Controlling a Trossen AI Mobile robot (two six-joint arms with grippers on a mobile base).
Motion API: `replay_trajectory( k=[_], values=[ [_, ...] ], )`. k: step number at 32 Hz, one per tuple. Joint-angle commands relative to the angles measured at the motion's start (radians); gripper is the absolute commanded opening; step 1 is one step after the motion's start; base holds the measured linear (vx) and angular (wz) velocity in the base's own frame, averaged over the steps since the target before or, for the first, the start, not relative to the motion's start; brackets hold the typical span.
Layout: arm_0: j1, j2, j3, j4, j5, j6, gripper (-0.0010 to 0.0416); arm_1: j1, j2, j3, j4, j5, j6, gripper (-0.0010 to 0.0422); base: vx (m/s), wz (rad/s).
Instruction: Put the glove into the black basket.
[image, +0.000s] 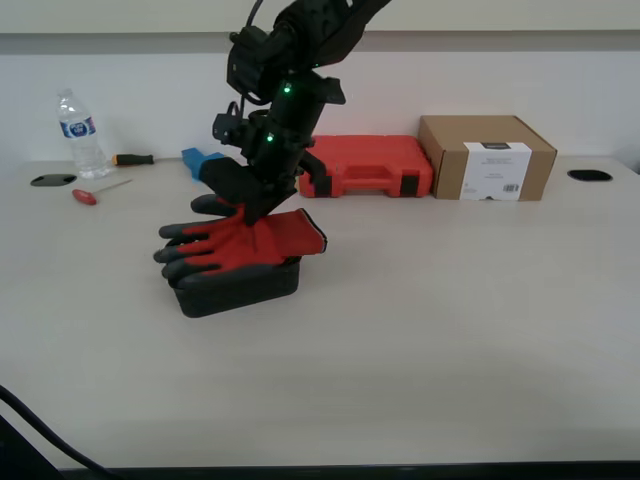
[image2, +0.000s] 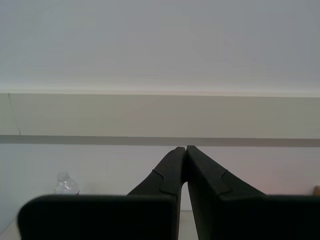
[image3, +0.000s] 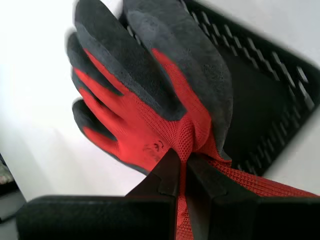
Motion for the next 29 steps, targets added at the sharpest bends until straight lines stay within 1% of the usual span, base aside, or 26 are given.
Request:
replay_trajectory(
  k=[1,3,4,9,12,15,17,18,19,21,22,24,26,27,29],
  values=[
    [0.003,0.029,0.051,-0.011,-0.008,-0.007,-0.0001,0.000,0.000,0.001,0.005,0.000,0.001,0.0000,0.000,0.000],
    [0.003,0.043,0.076,-0.015,-0.006,-0.009,-0.0001,0.000,0.000,0.001,0.006,0.000,0.001,0.0000,0.000,0.000],
    [0.003,0.070,0.111,-0.028,-0.006,-0.010,-0.0001,0.000,0.000,0.001,0.005,0.000,0.001,0.0000,0.000,0.000],
    [0.003,0.082,0.125,-0.030,0.000,-0.009,-0.0001,0.000,0.000,0.001,0.005,0.000,0.001,0.0000,0.000,0.000],
    [0.003,0.082,0.126,-0.031,-0.006,0.018,0.0002,0.000,0.000,0.001,0.005,0.000,0.001,0.0000,0.000,0.000],
    [0.002,0.082,0.125,-0.033,-0.009,0.024,0.0008,0.000,0.000,0.001,0.006,0.000,0.001,0.0000,0.000,0.000],
    [0.002,0.082,0.125,-0.032,-0.011,0.025,0.0034,0.000,0.000,0.001,0.005,0.000,0.001,0.0000,0.000,0.000],
    [0.003,0.082,0.125,-0.033,-0.013,0.025,0.0060,0.000,0.000,0.001,0.005,0.000,0.001,0.0000,0.000,0.000],
    [0.003,0.082,0.125,-0.034,-0.008,0.024,0.0095,0.000,0.000,0.001,0.006,0.000,0.001,0.0000,0.000,0.000],
    [0.003,0.082,0.125,-0.035,-0.003,0.024,0.0117,0.000,0.000,0.001,0.005,0.000,0.001,0.0000,0.000,0.000],
    [0.003,0.082,0.125,-0.034,-0.001,0.022,0.0138,0.000,0.000,0.001,0.005,0.000,0.001,0.0000,0.000,0.000],
    [0.003,0.082,0.125,-0.037,0.000,0.018,0.0163,0.000,0.000,0.001,0.006,0.000,0.001,0.0000,0.000,0.000],
    [0.003,0.082,0.125,-0.037,0.000,0.016,0.0162,0.000,0.000,0.001,0.005,0.000,0.001,0.0000,0.000,0.000],
    [0.003,0.082,0.125,-0.037,-0.001,0.014,0.0151,0.000,0.000,0.001,0.006,0.000,0.001,0.0000,0.000,0.000],
    [0.003,0.082,0.125,-0.037,-0.002,0.014,0.0145,0.000,0.000,0.001,0.006,0.000,0.001,0.0000,0.000,0.000]
  ],
)
